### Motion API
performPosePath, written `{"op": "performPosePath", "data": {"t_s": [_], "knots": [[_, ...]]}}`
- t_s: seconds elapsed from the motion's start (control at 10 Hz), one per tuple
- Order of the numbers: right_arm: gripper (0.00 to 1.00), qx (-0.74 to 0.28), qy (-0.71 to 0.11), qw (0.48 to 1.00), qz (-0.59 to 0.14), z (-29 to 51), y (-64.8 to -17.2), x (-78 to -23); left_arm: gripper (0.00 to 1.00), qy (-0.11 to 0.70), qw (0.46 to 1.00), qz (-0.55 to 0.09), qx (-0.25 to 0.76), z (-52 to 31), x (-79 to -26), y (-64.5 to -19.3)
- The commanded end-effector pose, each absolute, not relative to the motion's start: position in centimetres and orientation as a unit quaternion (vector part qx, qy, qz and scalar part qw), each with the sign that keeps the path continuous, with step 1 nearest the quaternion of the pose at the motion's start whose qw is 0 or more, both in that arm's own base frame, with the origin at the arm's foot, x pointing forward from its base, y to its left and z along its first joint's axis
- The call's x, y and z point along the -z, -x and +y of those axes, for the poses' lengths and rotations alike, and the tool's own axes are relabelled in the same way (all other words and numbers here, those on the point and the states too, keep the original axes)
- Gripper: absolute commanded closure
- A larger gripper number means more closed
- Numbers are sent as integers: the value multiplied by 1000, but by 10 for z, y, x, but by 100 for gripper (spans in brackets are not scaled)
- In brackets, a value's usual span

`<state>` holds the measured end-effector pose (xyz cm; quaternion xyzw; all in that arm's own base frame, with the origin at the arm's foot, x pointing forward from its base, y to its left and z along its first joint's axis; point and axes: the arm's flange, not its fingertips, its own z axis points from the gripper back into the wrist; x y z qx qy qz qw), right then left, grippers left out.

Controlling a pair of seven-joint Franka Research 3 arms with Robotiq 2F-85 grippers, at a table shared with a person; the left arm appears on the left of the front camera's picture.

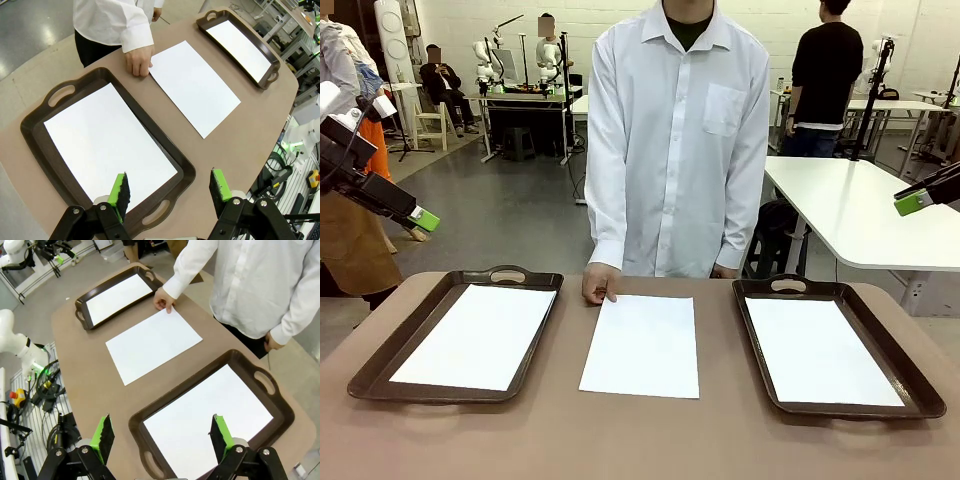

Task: Sort the A4 documents.
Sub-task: Receive the A4 Paper.

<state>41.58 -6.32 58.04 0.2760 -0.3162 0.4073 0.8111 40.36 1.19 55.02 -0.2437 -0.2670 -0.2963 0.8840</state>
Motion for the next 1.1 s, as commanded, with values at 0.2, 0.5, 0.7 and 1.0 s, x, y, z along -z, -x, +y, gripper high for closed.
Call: {"op": "performPosePath", "data": {"t_s": [0.2, 0.5, 0.7, 1.0], "knots": [[0, -407, -278, 809, -318, -63, -417, -580, 17, 239, 882, -269, 305, 13, -549, -403], [0, -407, -278, 809, -318, -63, -417, -580, 17, 239, 882, -269, 305, 13, -549, -403], [0, -407, -278, 809, -318, -63, -417, -580, 17, 239, 882, -269, 305, 13, -549, -403], [0, -407, -278, 809, -318, -63, -417, -580, 17, 239, 882, -269, 305, 13, -549, -403]]}}
